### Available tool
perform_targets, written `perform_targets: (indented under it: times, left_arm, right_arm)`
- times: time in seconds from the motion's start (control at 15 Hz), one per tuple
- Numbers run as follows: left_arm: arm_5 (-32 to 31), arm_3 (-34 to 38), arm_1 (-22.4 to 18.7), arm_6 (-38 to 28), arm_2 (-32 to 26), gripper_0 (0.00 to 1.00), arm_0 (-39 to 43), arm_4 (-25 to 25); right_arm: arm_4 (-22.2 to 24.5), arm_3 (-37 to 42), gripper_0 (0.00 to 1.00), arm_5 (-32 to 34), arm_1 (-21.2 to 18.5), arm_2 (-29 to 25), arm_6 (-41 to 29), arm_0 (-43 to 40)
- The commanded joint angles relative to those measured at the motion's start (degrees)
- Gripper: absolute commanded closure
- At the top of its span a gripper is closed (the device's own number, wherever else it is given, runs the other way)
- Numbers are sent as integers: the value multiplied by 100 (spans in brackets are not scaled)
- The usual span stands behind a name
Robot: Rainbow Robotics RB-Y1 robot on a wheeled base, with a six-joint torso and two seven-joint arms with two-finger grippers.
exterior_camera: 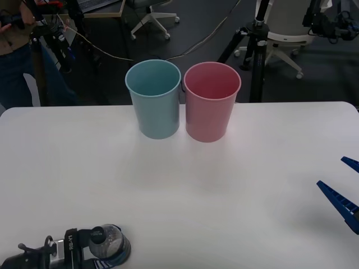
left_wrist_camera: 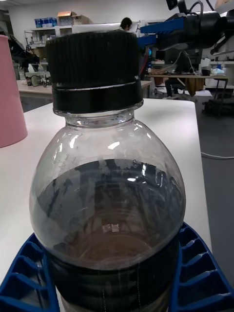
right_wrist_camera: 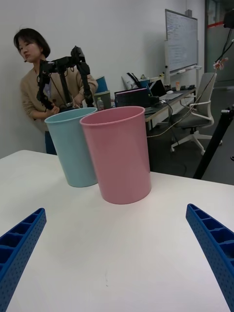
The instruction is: Grasp the object on the table and drop it into the matching bin: aluminum can to the light blue bin, PET bottle to the pink bin.
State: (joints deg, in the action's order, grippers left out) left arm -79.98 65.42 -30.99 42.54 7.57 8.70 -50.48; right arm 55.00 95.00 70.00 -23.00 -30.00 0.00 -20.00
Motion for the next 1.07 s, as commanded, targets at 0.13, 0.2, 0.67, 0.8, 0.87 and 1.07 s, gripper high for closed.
perform_targets:
  times: [0.13, 0.2, 0.67, 0.8, 0.87, 1.07]
  left_arm:
    - [9, 68, -21, -202, -1, 100, 0, 12]
    - [35, 120, -47, -254, -27, 100, 9, 21]
    - [967, 1623, -390, -1678, -379, 100, 519, 144]
    - [1186, 2054, -434, -2074, -590, 100, 668, 135]
    - [1441, 2432, -460, -2329, -748, 100, 826, 47]
    - [2021, 3109, -531, -2795, -836, 100, 1090, -67]
  right_arm:
    - [0, 0, 0, 0, 0, 0, 0, 0]
    - [0, 0, 0, 0, 0, 0, 0, 0]
    - [0, 0, 0, 0, 0, 0, 0, 0]
    - [0, 0, 0, 0, 0, 0, 0, 0]
    - [0, 0, 0, 0, 0, 0, 0, 0]
    - [0, 0, 0, 0, 0, 0, 0, 0]
